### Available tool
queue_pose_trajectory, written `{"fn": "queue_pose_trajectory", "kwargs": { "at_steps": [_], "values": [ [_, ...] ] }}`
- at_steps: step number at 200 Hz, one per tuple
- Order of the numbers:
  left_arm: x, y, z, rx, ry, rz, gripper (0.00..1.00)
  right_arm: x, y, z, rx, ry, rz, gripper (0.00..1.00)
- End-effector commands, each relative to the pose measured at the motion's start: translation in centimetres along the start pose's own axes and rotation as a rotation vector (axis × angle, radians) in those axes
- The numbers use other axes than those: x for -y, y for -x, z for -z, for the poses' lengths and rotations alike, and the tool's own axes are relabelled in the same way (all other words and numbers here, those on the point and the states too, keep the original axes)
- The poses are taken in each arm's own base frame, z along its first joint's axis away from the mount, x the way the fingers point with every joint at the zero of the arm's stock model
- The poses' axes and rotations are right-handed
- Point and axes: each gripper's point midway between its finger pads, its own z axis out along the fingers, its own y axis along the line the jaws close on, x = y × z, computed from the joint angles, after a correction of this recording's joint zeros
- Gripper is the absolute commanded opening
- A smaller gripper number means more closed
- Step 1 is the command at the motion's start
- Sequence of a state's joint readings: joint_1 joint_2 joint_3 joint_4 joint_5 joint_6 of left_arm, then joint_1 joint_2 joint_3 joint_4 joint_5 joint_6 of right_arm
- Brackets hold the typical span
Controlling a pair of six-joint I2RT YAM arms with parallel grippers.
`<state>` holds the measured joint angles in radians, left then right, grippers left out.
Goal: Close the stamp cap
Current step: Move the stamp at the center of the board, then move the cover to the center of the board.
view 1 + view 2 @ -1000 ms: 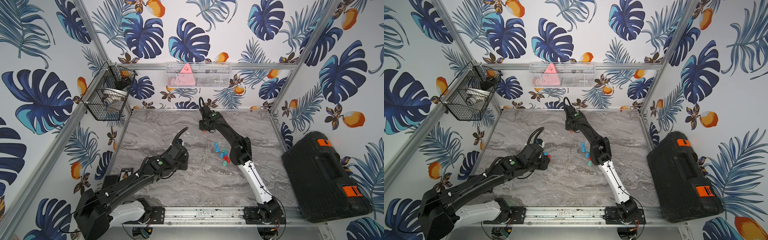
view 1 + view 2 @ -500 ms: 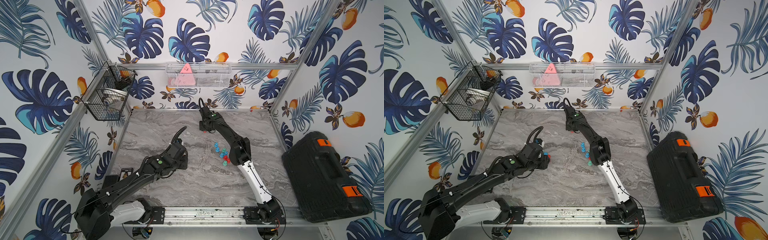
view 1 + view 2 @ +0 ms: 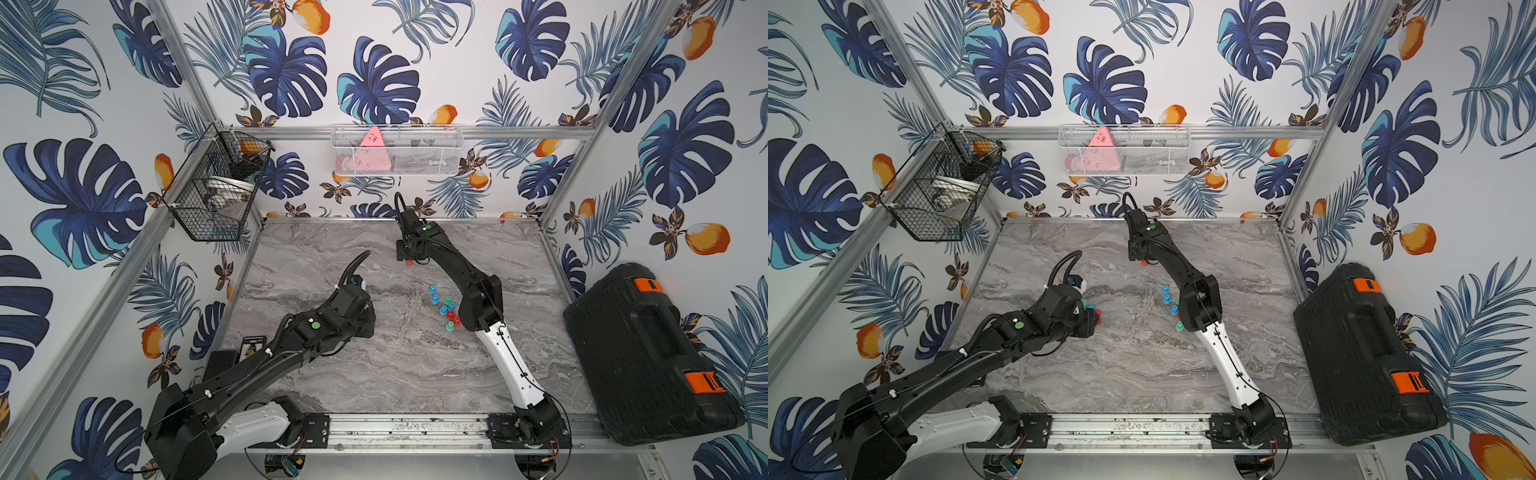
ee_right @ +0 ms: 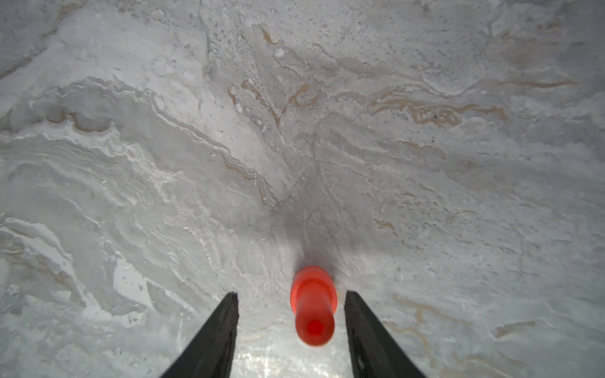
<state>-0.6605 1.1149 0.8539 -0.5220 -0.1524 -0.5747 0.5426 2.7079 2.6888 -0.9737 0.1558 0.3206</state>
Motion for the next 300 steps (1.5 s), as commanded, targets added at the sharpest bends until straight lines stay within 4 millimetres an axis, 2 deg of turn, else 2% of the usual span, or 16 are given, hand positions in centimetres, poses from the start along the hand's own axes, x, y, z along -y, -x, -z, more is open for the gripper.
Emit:
{"fn": "queue_pose_trajectory", "kwargs": {
  "at_steps": [1, 42, 67, 95, 101, 103, 107, 159, 201, 233, 248, 250, 262, 300],
  "values": [
    [-0.4, 0.4, 0.7, 0.011, 0.021, -0.01, 0.52, 0.3, 1.0, 2.6, 0.026, -0.008, 0.005, 0.57],
    [-0.9, 0.6, 2.1, 0.03, 0.031, -0.01, 0.52, 1.2, 1.1, 7.8, 0.042, -0.015, -0.002, 0.56],
    [-1.4, 0.1, 2.6, 0.033, 0.029, 0.004, 0.52, 2.0, 0.0, 11.3, 0.047, -0.021, 0.001, 0.56],
    [-2.1, -1.1, 2.7, 0.017, 0.036, 0.023, 0.52, 2.5, -2.6, 15.2, 0.074, -0.027, 0.027, 0.57],
    [-2.1, -1.3, 2.8, 0.013, 0.031, 0.028, 0.52, 2.6, -3.6, 15.2, 0.061, -0.03, 0.031, 0.57],
    [-2.1, -1.4, 2.8, 0.013, 0.031, 0.03, 0.52, 2.7, -3.5, 16.3, 0.077, -0.02, 0.025, 0.57],
    [-2.2, -1.5, 2.8, 0.013, 0.029, 0.034, 0.52, 2.8, -3.9, 16.8, 0.08, -0.019, 0.021, 0.57],
    [-2.9, -3.3, 2.9, -0.011, 0.02, 0.052, 0.53, 4.4, -10.2, 21.3, 0.081, 0.002, 0.012, 0.58],
    [-3.0, -4.3, 2.1, -0.029, 0.004, 0.069, 0.53, 6.6, -14.9, 23.7, 0.078, -0.002, -0.015, 0.59],
    [-2.5, -4.8, 0.9, -0.051, -0.016, 0.076, 0.53, 7.7, -17.5, 25.1, 0.093, 0.027, -0.047, 0.59],
    [-2.2, -4.8, 0.4, -0.053, -0.023, 0.083, 0.53, 8.2, -18.3, 25.4, 0.094, 0.027, -0.06, 0.58],
    [-2.2, -4.8, 0.3, -0.053, -0.023, 0.084, 0.53, 8.6, -19.2, 24.8, 0.074, 0.016, -0.053, 0.58],
    [-2.0, -4.7, -0.1, -0.05, -0.025, 0.087, 0.53, 8.8, -20.2, 24.5, 0.054, 0.019, -0.057, 0.57],
    [-1.7, -4.2, -2.4, -0.069, 0.009, 0.065, 0.52, 8.9, -22.0, 24.2, 0.029, 0.04, -0.1, 0.53]
  ]
}}
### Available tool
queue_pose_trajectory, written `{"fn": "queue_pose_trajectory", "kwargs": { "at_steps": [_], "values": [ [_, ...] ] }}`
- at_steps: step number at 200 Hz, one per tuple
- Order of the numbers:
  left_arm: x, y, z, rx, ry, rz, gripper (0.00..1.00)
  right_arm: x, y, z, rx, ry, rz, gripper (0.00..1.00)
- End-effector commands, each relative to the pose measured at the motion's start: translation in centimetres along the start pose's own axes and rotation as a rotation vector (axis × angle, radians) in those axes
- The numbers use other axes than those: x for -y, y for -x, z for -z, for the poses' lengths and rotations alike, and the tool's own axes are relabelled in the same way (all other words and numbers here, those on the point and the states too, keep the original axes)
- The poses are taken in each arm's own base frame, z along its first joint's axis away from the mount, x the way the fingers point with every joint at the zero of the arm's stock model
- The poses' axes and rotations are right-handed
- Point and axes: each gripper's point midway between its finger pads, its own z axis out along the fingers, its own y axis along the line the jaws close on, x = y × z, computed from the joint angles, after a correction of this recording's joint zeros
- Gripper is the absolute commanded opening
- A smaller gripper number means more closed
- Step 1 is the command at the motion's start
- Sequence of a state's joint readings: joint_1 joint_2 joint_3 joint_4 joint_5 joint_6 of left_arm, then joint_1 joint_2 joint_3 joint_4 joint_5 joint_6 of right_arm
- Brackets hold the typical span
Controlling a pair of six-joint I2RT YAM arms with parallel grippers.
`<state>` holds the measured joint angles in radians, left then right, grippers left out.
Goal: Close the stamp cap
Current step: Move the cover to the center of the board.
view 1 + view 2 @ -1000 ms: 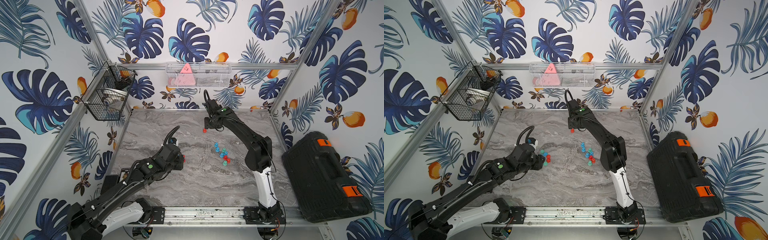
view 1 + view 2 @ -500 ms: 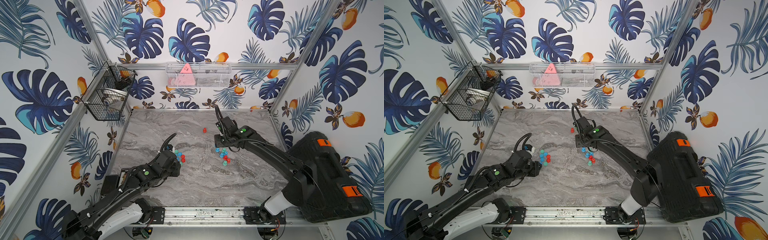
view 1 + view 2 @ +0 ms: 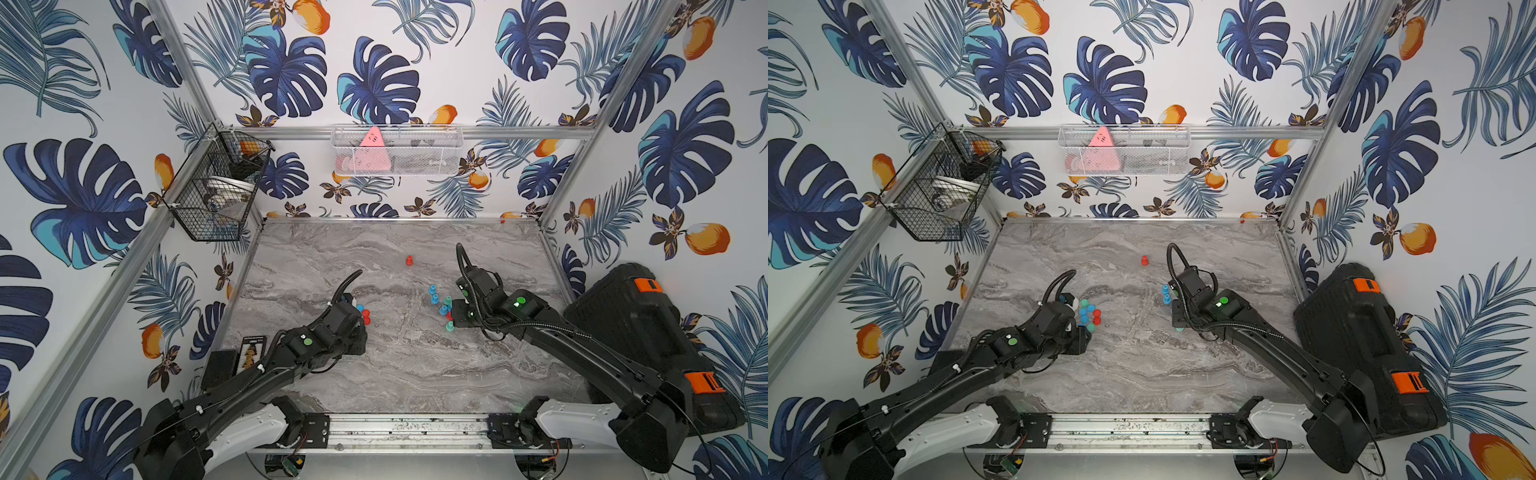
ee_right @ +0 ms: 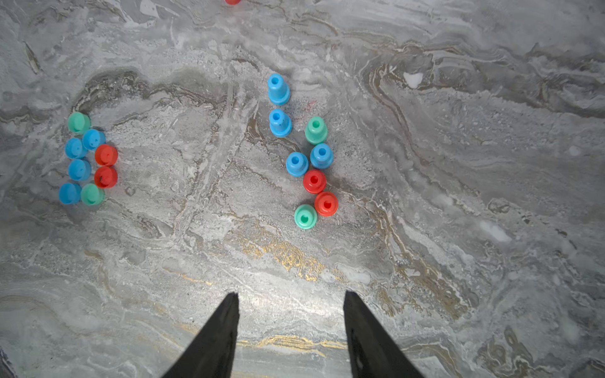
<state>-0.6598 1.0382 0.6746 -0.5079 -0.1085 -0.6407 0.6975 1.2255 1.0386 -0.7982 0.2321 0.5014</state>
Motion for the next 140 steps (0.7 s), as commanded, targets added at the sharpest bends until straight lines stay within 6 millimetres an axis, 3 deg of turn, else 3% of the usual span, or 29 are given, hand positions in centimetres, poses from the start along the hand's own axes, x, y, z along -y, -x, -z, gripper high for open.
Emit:
{"fn": "queue_pose_trajectory", "kwargs": {
  "at_steps": [1, 72, 140],
  "values": [
    [0.9, 1.4, -1.0, 0.027, -0.005, 0.01, 0.52, -0.3, -0.6, 0.0, -0.002, 0.027, -0.053, 0.53],
    [1.0, 3.1, -4.5, 0.027, 0.041, 0.001, 0.51, -0.9, -1.8, 0.3, -0.027, 0.052, -0.06, 0.45],
    [-0.5, 2.8, -7.4, -0.009, 0.051, 0.062, 0.51, -0.7, -1.8, 0.7, -0.016, 0.056, -0.072, 0.45]
  ]
}}
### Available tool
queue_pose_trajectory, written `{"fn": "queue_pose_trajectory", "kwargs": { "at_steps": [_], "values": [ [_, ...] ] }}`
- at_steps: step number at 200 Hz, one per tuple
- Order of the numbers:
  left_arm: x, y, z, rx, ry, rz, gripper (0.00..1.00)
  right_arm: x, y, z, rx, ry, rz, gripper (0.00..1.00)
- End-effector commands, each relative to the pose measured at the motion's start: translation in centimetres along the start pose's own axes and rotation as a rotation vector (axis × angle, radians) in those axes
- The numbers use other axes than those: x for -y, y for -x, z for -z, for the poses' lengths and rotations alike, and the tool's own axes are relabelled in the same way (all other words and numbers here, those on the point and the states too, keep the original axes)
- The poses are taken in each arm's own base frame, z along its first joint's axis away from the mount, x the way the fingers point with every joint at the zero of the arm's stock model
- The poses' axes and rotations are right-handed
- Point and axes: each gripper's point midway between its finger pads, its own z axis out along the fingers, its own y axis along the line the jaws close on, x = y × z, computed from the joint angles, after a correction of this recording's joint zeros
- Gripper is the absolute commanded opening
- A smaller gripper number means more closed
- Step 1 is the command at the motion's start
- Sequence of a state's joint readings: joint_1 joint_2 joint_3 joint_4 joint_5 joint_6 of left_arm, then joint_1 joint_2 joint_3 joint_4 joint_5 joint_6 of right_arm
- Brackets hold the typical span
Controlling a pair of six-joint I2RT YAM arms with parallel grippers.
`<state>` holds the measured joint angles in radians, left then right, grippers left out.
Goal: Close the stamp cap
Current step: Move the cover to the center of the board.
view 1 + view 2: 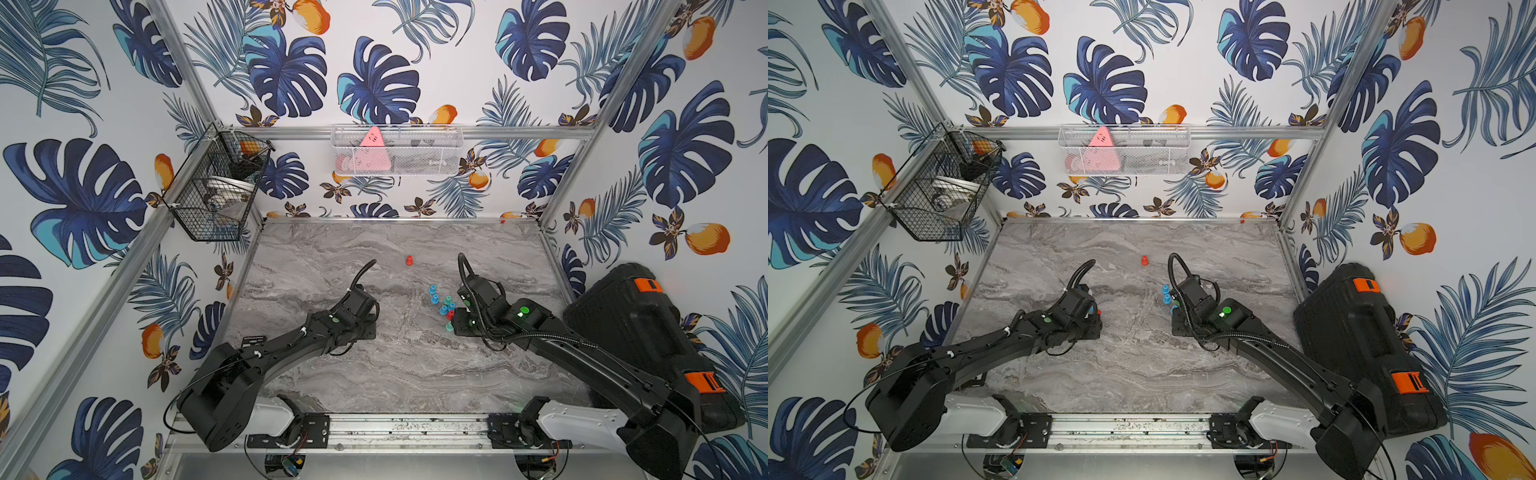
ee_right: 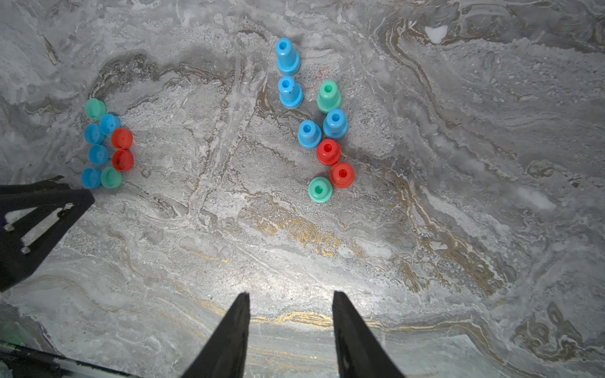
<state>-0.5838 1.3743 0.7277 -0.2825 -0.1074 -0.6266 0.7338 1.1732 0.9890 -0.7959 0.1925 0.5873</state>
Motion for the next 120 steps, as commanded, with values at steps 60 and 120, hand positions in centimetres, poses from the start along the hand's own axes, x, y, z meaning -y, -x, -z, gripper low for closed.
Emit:
{"fn": "queue_pose_trajectory", "kwargs": {
  "at_steps": [60, 120],
  "values": [
    [-0.4, 0.7, -2.0, 0.0, -0.012, 0.044, 0.51, -0.2, 0.2, 0.2, 0.005, 0.005, -0.01, 0.45],
    [-0.3, 1.0, -2.6, -0.009, -0.01, 0.044, 0.51, 0.1, -0.3, -0.2, -0.006, -0.002, -0.006, 0.44]
  ]
}}
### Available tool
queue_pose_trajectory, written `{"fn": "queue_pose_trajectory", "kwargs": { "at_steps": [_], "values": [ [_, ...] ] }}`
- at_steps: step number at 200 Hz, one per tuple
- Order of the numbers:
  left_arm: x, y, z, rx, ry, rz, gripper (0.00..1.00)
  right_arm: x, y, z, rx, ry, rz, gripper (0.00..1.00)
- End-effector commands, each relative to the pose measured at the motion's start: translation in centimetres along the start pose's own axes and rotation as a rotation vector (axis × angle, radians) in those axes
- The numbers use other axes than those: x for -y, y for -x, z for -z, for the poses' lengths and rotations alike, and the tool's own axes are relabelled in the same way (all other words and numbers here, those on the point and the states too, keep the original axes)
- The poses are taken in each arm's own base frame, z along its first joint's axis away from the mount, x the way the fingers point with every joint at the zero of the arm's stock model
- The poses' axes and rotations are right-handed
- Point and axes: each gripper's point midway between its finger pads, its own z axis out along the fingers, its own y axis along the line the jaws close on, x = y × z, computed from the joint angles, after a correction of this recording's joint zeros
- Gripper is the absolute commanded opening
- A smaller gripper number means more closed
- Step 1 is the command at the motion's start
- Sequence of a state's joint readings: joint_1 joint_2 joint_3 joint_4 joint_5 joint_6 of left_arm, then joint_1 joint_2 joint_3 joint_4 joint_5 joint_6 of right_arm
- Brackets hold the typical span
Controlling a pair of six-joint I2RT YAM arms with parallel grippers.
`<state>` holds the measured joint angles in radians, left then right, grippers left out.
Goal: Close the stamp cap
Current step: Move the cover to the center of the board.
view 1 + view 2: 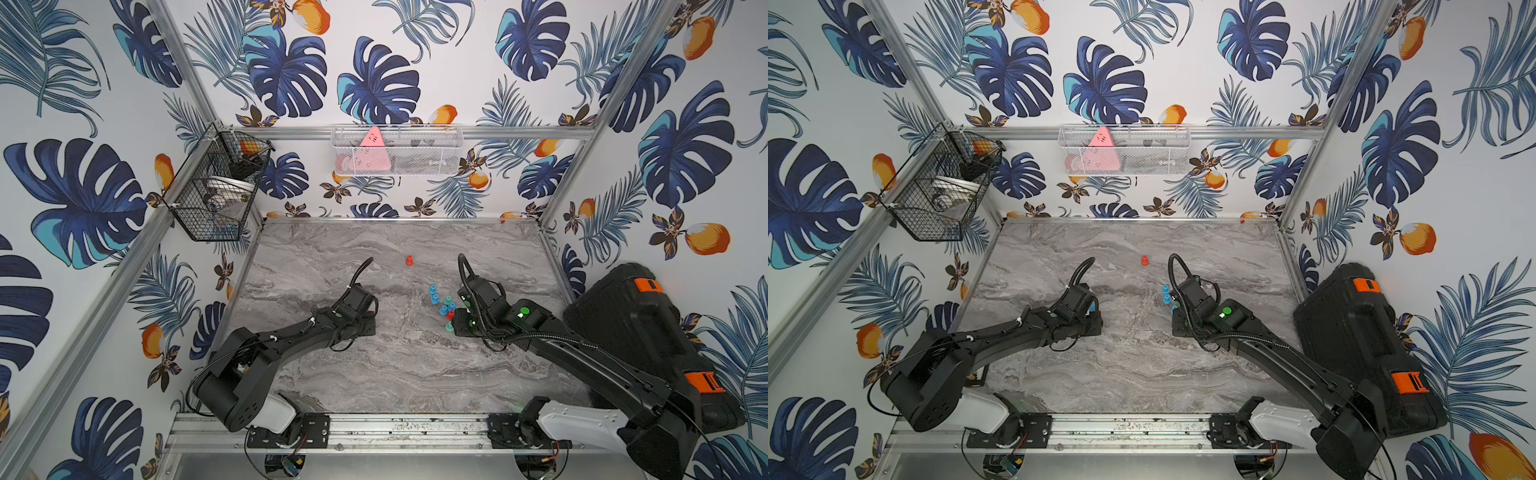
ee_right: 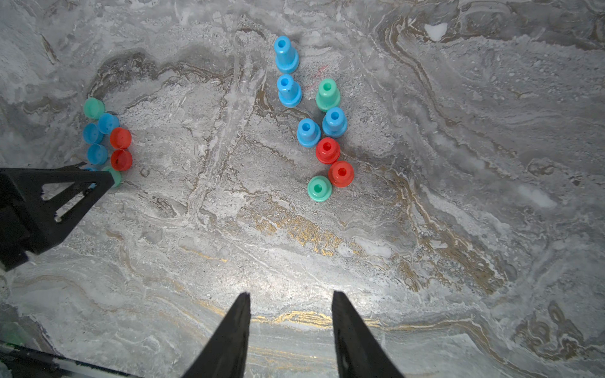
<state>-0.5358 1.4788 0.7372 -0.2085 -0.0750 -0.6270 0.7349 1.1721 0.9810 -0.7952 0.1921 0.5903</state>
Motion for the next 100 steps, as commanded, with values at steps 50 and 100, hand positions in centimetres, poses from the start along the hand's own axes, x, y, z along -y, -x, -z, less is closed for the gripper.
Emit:
{"fn": "queue_pose_trajectory", "kwargs": {
  "at_steps": [50, 100],
  "values": [
    [0.3, 0.0, -0.9, -0.005, -0.013, 0.014, 0.5, 0.0, -0.1, -0.1, -0.001, -0.002, -0.003, 0.44],
    [-0.1, -0.6, -1.6, -0.018, 0.002, 0.015, 0.5, 0.0, 0.0, -0.1, 0.0, -0.001, -0.001, 0.43]
  ]
}}
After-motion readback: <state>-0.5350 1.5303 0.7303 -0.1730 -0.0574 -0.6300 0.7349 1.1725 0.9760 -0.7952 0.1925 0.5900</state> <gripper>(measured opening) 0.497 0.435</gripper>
